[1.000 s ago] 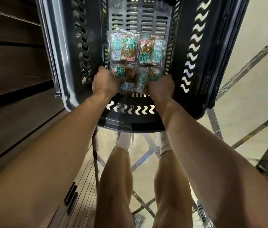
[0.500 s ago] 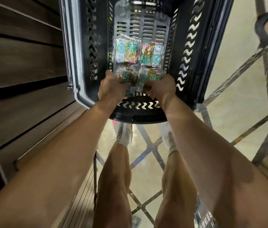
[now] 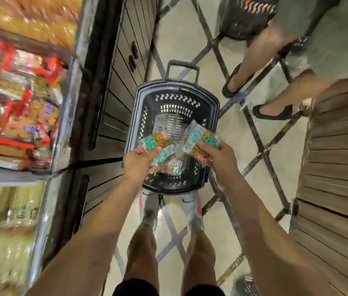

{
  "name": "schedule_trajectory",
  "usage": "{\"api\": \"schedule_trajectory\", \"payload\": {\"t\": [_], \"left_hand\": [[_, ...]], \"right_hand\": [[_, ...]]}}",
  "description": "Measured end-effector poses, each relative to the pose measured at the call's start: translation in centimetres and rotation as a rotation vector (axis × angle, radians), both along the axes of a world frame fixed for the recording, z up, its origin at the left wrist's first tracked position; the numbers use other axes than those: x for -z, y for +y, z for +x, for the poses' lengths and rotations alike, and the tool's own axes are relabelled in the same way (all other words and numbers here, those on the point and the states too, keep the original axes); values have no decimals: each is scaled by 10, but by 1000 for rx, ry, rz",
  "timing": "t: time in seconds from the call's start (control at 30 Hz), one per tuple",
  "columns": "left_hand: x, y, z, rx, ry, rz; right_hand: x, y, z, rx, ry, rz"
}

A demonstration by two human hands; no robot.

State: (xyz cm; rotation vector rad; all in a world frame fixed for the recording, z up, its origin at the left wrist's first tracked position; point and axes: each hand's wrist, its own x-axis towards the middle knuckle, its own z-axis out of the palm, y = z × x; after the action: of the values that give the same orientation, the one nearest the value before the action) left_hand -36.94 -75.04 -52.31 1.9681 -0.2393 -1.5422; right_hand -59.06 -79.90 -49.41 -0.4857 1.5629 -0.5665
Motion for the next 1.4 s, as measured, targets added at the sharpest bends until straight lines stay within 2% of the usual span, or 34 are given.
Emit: {"api": "schedule_trajectory", "payload": {"t": [0.3, 0.43, 0.57, 0.67, 0.9, 0.97, 1.1, 1.27, 1.4], "left_hand": [[-189, -12, -20, -177, 162, -277], [-271, -11, -25, -201, 225, -324], [-353, -11, -20, -218, 177, -440], [-396, -4, -11, -279, 165, -524], [-449, 67, 37, -508, 61, -663], [-461, 86, 47, -567, 28, -688], [-493, 152, 78, -750, -35, -711], [-525, 253, 107, -926, -132, -726], [-538, 347, 120, -1085, -217, -773]], "right_hand": [[-201, -10, -32, 51, -142, -158], [-275, -15, -41, 56, -191, -218], [-335, -29, -39, 7, -199, -260], [-373, -40, -26, 25, -301, -296], [-450, -29, 49, -280, -439, -343], [-458, -23, 70, -306, -464, -340], [-471, 6, 131, -492, -507, -302], [-493, 79, 206, -701, -623, -223], [-503, 160, 265, -882, -633, -155]]}}
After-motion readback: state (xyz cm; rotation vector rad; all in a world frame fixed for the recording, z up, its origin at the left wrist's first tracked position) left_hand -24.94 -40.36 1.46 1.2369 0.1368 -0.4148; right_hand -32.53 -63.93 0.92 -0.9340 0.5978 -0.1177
